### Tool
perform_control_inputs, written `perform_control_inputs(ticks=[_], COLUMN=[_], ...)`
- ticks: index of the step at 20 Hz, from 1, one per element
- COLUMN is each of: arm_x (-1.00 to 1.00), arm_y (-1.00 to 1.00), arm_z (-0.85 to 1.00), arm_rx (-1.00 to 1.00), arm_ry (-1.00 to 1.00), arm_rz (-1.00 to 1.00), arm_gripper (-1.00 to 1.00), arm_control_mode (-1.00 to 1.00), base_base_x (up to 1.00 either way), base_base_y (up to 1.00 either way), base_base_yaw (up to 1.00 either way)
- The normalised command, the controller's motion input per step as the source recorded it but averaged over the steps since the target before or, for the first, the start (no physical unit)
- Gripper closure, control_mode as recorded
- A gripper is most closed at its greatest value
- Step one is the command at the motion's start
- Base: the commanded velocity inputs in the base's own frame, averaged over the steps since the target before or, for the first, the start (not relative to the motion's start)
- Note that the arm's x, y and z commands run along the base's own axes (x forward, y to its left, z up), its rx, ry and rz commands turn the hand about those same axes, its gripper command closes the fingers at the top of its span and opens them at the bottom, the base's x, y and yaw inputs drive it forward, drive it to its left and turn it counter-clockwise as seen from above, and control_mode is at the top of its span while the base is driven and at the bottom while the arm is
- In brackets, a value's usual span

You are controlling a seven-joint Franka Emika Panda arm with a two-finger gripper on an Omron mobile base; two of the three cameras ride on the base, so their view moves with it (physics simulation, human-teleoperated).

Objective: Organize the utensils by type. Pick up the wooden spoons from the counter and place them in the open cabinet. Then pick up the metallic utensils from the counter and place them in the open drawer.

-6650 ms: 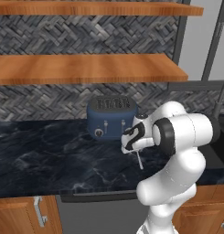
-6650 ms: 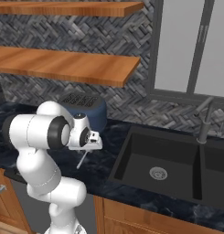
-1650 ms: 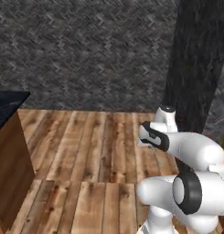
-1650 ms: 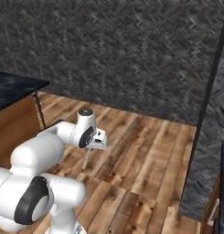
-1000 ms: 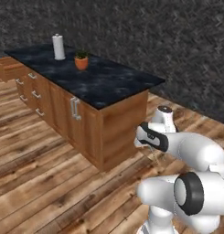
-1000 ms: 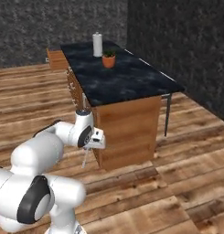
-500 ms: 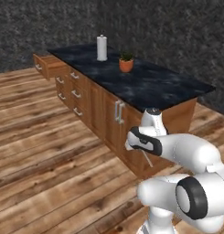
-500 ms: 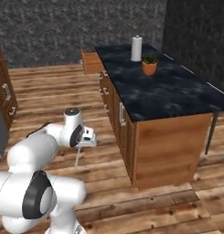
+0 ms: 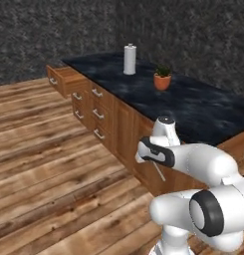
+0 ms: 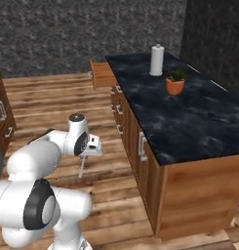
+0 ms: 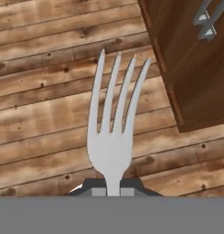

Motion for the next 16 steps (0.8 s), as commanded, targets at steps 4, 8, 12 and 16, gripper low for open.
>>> perform_control_inputs(ticks=[4,8,12,16], arm_x=[0.0,0.0,0.0,0.0], arm_y=[0.0,0.0,0.0,0.0], arm_z=[0.0,0.0,0.0,0.0], arm_rx=[0.0,0.0,0.0,0.0], arm_ry=[0.0,0.0,0.0,0.0], arm_rz=[0.0,0.0,0.0,0.0], arm_gripper=[1.0,1.0,1.0,1.0], arm_control_mode=[1.0,1.0,1.0,1.0], base_base_x=[1.0,1.0,1.0,1.0], base_base_y=[0.44,0.42,0.41,0.32], base_base_yaw=[0.04,0.05,0.04,0.05])
